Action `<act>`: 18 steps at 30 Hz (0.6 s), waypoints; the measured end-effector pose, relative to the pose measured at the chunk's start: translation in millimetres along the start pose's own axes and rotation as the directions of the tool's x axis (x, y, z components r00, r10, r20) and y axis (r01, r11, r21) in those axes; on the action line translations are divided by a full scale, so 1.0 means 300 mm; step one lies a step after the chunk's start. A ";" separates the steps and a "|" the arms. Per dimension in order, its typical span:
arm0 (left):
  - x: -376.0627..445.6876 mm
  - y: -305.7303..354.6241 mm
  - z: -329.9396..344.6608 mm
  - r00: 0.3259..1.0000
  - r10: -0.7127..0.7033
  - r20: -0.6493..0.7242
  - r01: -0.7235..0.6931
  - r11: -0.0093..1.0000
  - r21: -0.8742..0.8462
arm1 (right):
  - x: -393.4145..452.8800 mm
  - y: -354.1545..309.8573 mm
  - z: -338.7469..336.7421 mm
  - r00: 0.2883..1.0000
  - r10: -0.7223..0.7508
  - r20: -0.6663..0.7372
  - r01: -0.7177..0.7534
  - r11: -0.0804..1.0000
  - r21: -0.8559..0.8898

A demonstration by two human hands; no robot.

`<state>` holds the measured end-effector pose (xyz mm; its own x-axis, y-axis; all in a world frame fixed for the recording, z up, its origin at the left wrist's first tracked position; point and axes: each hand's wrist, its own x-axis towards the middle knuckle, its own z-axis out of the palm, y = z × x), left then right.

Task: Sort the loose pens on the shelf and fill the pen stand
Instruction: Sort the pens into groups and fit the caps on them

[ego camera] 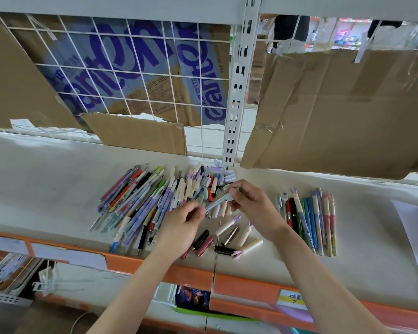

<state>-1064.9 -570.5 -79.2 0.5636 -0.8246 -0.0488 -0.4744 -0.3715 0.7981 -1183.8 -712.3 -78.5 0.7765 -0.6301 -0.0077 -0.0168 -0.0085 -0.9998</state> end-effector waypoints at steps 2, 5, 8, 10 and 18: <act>-0.001 -0.001 0.002 0.988 -0.136 0.076 0.148 0.971 -0.188 | -0.011 0.006 0.001 0.999 0.021 0.028 -0.021 0.999 0.027; -0.004 0.025 0.008 0.943 -0.251 0.221 0.323 0.853 -0.410 | -0.024 0.002 -0.009 0.999 0.041 0.029 -0.043 0.997 0.066; 0.010 0.079 0.026 0.954 -0.212 0.213 0.287 0.855 -0.432 | -0.024 -0.014 0.008 0.996 0.034 -0.080 -0.013 0.968 0.251; 0.031 0.108 0.036 0.982 -0.101 0.162 0.143 0.950 -0.276 | -0.024 -0.026 0.025 0.988 0.010 -0.157 0.043 0.944 0.328; 0.120 -0.032 -0.006 0.957 0.236 -0.170 -0.095 0.806 0.584 | -0.008 0.026 -0.153 0.896 -0.238 -0.375 -0.127 0.671 -0.730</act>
<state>-1038.7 -595.9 -87.7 0.5422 -0.8040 0.2442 -0.8310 -0.4701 0.2973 -1214.6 -746.4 -85.6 0.4631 -0.8538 0.2377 -0.5702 -0.4923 -0.6577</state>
